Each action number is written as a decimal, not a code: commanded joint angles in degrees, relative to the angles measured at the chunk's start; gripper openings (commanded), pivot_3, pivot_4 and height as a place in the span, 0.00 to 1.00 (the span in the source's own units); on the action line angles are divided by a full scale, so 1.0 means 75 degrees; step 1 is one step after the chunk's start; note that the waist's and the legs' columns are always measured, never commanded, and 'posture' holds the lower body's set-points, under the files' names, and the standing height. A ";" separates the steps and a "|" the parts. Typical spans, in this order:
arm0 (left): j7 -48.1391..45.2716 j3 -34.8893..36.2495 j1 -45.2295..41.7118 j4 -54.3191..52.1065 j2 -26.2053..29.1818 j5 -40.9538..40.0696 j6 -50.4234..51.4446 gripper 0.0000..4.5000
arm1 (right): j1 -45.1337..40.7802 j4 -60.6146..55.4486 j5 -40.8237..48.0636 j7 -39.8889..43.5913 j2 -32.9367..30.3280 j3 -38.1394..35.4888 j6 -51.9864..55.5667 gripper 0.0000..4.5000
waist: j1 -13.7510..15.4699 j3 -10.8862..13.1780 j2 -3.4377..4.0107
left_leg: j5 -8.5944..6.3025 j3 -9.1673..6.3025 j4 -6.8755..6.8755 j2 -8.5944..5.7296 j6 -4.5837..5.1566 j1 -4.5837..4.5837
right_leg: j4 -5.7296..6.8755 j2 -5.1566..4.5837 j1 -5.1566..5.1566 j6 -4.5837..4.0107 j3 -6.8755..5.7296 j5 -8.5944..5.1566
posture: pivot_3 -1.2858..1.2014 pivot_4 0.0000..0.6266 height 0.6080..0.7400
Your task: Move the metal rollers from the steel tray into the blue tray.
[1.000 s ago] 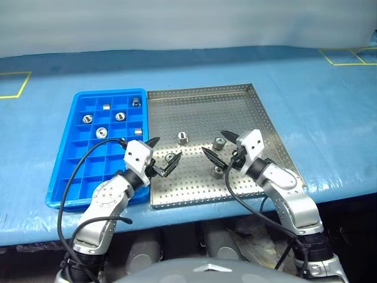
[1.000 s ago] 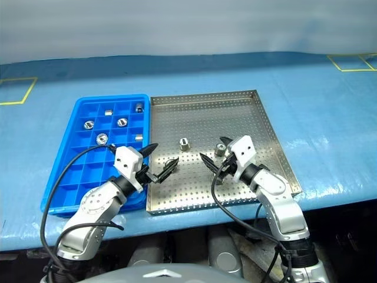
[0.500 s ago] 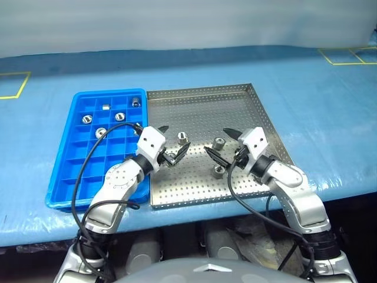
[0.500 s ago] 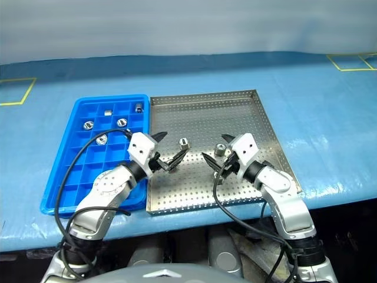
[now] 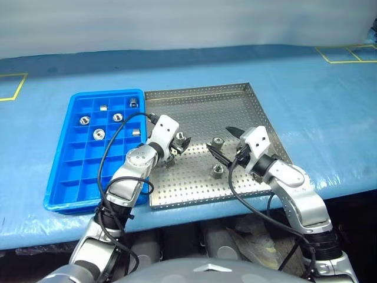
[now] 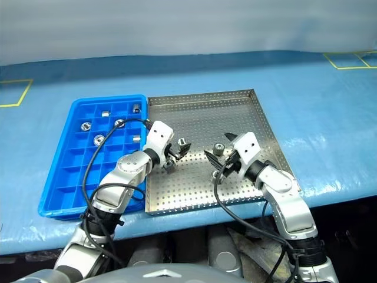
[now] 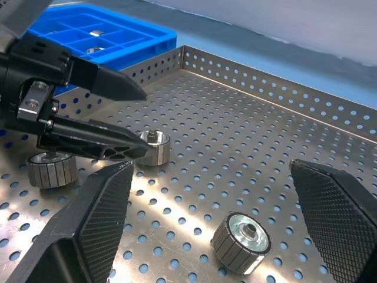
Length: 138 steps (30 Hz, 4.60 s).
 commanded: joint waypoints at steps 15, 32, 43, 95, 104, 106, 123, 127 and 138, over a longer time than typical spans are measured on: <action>0.0082 0.0079 -0.0976 0.0609 -0.0347 -0.0148 0.1256 0.87 | -0.0070 -0.0343 -0.0008 -0.0198 0.0154 -0.0118 -0.0209 1.00 | -0.0085 0.0000 0.0000 | 0.0000 0.0002 0.0000 -0.0001 0.0000 0.0001 | 0.0001 -0.0001 -0.0001 0.0002 0.0006 0.0001 | 0.43 0.24 1.00; 0.0080 0.0060 -0.0920 0.0475 -0.0273 -0.0132 0.1074 0.38 | -0.0088 -0.0341 -0.0085 -0.0331 0.0221 -0.0144 -0.0283 1.00 | -0.0082 0.0000 0.0000 | -0.0001 0.0009 0.0000 -0.0001 0.0001 0.0001 | 0.0001 -0.0001 -0.0002 0.0004 0.0014 0.0003 | 0.43 0.24 1.00; 0.0360 0.2385 0.0019 -0.2497 0.0340 -0.0732 0.1609 0.38 | -0.0183 -0.0282 -0.0077 -0.0257 0.0310 0.0062 -0.0286 1.00 | -0.0113 0.0000 0.0000 | -0.0001 0.0014 -0.0001 0.0010 0.0001 -0.0002 | 0.0004 -0.0002 -0.0012 0.0003 0.0020 0.0003 | 0.45 0.24 1.00; -0.0080 0.2449 0.1060 -0.4055 0.0692 -0.2810 0.2328 0.86 | -0.0296 -0.0224 -0.0129 -0.0047 0.0224 0.0046 -0.0287 1.00 | 0.0339 -0.0013 -0.0030 | -0.0007 0.0021 -0.0001 -0.0013 0.0011 0.0004 | 0.0002 -0.0049 -0.0002 -0.0010 -0.0013 0.0003 | 0.45 0.24 1.00; -0.0040 0.0100 0.1040 -0.3560 0.2690 -0.1391 0.2113 0.86 | -0.0044 -0.0500 -0.0180 -0.0298 0.0165 -0.0096 -0.0224 1.00 | -0.0068 -0.0012 -0.0028 | -0.0004 0.0027 -0.0001 0.0006 0.0005 0.0017 | 0.0012 0.0009 -0.0005 -0.0020 0.0020 -0.0005 | 0.43 0.24 1.00; -0.0135 -0.0224 0.0957 -0.3540 0.2996 -0.1202 0.2026 0.86 | -0.0032 -0.0515 -0.0198 -0.0310 0.0180 -0.0081 -0.0223 1.00 | -0.0099 -0.0012 -0.0028 | -0.0003 0.0028 -0.0001 0.0014 0.0004 0.0020 | 0.0012 0.0008 -0.0004 -0.0040 0.0024 -0.0018 | 0.43 0.24 1.00; -0.0608 -0.1306 0.0459 -0.2715 0.2855 -0.0626 0.1736 0.86 | -0.0064 -0.0460 -0.0288 -0.0329 0.0243 0.0045 -0.0261 1.00 | -0.0149 -0.0012 -0.0028 | -0.0008 0.0050 -0.0001 0.0007 0.0012 0.0020 | 0.0005 0.0000 -0.0007 -0.0032 0.0052 -0.0015 | 0.43 0.24 1.00; -0.0663 -0.1419 0.0484 -0.2430 0.2736 -0.0540 0.1703 0.86 | -0.0057 -0.0463 -0.0291 -0.0335 0.0265 0.0036 -0.0269 1.00 | -0.0187 -0.0012 -0.0028 | -0.0008 0.0055 -0.0001 0.0008 0.0012 0.0023 | 0.0006 0.0002 -0.0008 -0.0005 0.0058 0.0001 | 0.43 0.24 1.00; -0.0638 -0.1313 0.0604 -0.2296 0.2638 -0.0587 0.1803 0.59 | -0.0085 -0.0435 -0.0299 -0.0348 0.0273 0.0006 -0.0280 1.00 | -0.0236 -0.0013 -0.0027 | -0.0008 0.0064 -0.0002 0.0011 0.0012 0.0035 | 0.0010 0.0007 -0.0005 0.0010 0.0071 -0.0004 | 0.43 0.24 1.00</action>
